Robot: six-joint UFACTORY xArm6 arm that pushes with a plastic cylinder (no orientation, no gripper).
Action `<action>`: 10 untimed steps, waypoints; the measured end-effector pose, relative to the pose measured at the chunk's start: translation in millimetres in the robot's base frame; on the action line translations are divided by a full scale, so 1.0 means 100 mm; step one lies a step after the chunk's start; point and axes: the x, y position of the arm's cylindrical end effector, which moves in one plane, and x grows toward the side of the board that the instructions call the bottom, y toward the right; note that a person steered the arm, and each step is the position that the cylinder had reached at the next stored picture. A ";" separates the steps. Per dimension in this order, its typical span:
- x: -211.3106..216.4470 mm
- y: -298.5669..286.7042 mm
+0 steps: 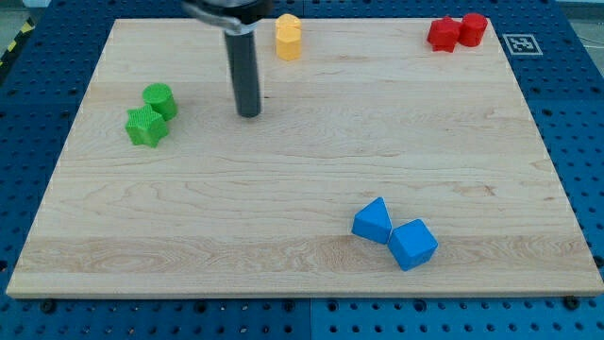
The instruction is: Separate the green star and green circle
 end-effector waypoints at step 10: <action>0.12 -0.98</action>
